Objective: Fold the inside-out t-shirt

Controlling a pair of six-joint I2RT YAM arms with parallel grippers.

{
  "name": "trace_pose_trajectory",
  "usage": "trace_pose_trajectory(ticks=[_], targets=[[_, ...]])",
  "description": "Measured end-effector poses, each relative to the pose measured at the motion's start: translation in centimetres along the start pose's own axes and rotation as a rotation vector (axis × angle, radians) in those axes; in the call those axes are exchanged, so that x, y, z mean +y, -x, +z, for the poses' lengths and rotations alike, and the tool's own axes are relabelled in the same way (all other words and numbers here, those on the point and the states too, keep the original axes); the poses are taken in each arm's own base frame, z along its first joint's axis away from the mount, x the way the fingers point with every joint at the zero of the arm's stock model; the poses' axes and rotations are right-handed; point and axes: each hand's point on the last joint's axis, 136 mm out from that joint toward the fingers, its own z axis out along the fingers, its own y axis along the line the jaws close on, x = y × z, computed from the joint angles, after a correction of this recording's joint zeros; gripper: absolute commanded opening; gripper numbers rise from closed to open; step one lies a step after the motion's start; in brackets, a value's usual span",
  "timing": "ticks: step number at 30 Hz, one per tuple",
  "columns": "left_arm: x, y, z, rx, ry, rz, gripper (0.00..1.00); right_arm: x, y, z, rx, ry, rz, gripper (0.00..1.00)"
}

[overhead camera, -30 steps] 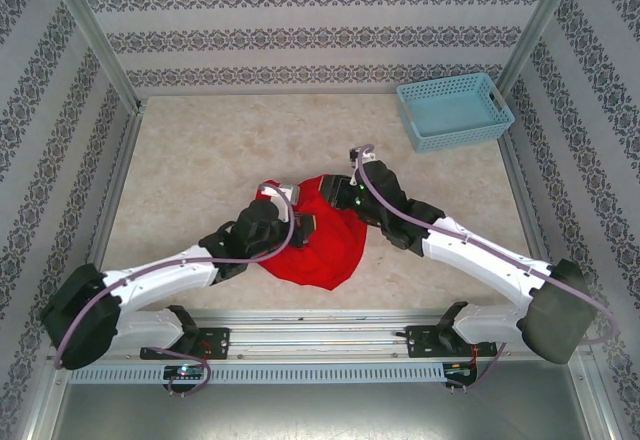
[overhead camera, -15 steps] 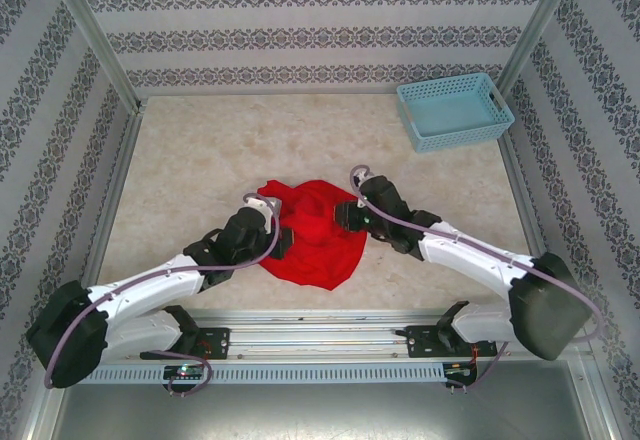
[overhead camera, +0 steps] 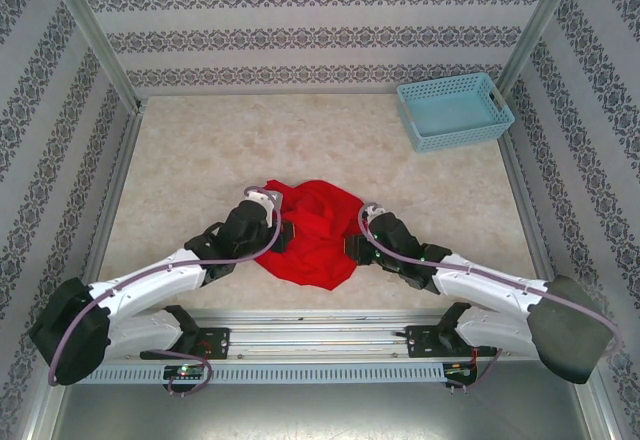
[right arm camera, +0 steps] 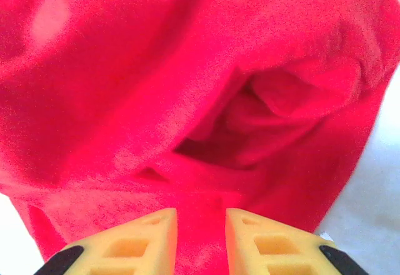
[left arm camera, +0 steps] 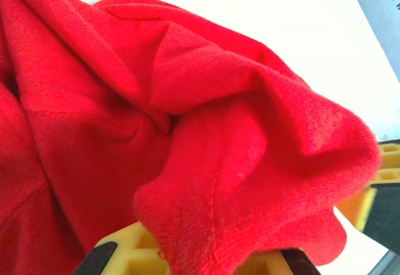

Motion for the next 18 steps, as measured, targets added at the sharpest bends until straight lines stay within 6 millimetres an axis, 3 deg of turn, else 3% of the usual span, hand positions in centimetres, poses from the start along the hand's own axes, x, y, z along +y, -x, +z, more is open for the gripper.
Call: trace_pose_trajectory(ticks=[5,13,15,18], targets=[[-0.1,0.0,0.1,0.004,-0.004,0.0,0.0,-0.1,0.6,1.9,0.022,-0.045,-0.016,0.29],[-0.6,0.0,-0.7,-0.006,-0.042,-0.005,0.0,3.8,10.1,4.6,-0.115,-0.016,-0.026,0.29],[-0.3,-0.2,-0.9,-0.002,-0.048,-0.019,0.0,3.4,11.4,5.8,-0.128,0.004,0.001,0.28],[0.6,-0.5,-0.8,0.004,-0.038,-0.051,0.0,1.5,11.2,7.4,-0.099,-0.003,0.045,0.28]])
